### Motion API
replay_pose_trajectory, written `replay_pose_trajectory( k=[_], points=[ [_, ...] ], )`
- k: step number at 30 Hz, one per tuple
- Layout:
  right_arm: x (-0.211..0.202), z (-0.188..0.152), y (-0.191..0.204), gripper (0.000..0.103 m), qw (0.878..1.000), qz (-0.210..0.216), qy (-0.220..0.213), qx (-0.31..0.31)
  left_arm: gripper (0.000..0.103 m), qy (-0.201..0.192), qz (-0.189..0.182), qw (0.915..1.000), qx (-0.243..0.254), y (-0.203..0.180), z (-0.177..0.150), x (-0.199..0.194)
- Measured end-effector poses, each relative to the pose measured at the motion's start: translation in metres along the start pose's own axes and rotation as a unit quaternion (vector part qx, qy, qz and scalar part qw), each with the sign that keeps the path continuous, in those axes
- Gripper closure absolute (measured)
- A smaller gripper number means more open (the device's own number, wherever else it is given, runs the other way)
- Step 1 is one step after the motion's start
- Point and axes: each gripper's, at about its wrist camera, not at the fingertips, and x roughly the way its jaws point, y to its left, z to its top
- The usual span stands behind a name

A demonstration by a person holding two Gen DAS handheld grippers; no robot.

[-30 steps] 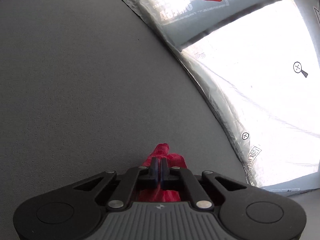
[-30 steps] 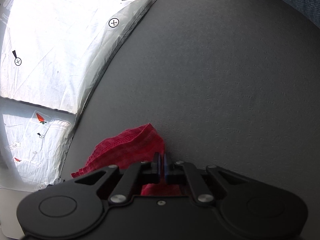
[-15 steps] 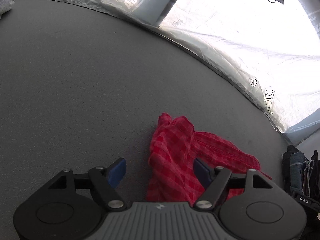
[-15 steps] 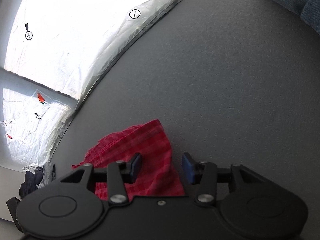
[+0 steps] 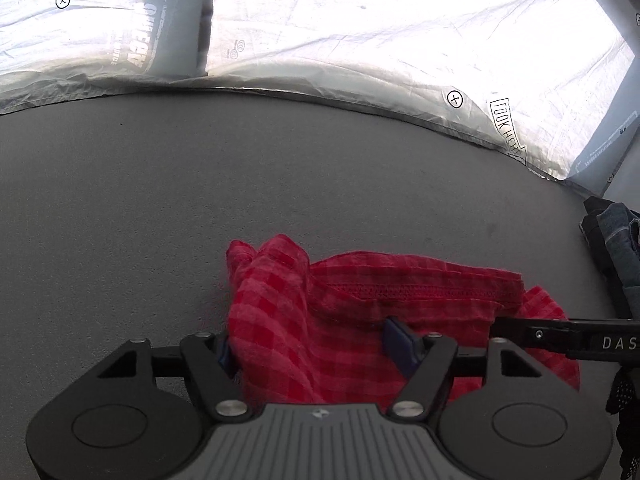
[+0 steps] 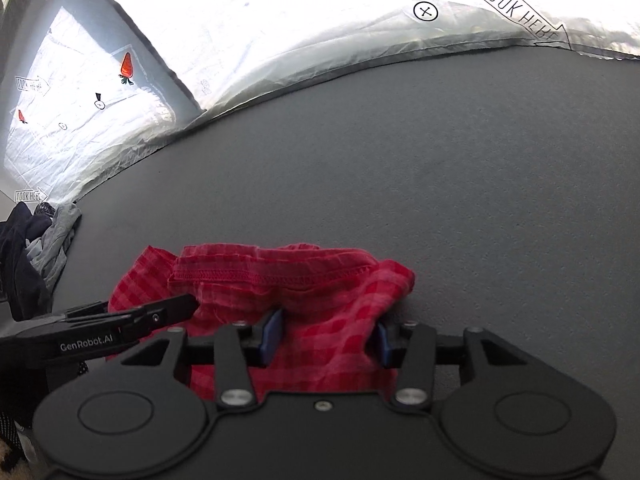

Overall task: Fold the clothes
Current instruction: 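Grasp the folded shorts with both grippers and lift them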

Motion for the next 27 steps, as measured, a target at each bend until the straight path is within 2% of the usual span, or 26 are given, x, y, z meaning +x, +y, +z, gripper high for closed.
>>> replay_pose_trajectory(
  k=[1,2,7,9,15,21,27],
  points=[
    [0.001,0.000,0.000,0.081,1.000,0.005,0.005,0.010,0.064,0.002,-0.014,0.9999,-0.007,-0.001,-0.001,0.000],
    [0.001,-0.001,0.000,0.088,1.000,0.011,0.009,0.021,0.071,0.004,-0.024,0.9995,-0.019,-0.002,-0.002,0.000],
    [-0.015,-0.008,0.006,0.093,0.999,0.000,0.002,0.049,0.086,0.011,-0.018,0.9987,-0.047,-0.006,-0.008,-0.007],
    [-0.028,-0.014,0.009,0.094,0.998,0.000,-0.007,0.067,0.089,0.012,-0.024,0.9976,-0.063,-0.004,-0.011,-0.017],
    [-0.081,-0.043,0.040,0.096,0.998,-0.013,-0.052,0.027,0.091,-0.011,-0.038,0.9970,-0.067,-0.010,-0.033,-0.068],
    [-0.133,-0.076,0.070,0.098,0.996,-0.021,-0.089,0.012,0.094,-0.034,-0.053,0.9972,-0.041,-0.017,-0.062,-0.120],
    [-0.182,-0.108,0.095,0.099,0.988,-0.059,-0.141,0.021,0.095,-0.058,-0.098,0.9934,-0.011,-0.033,-0.083,-0.160]
  ],
)
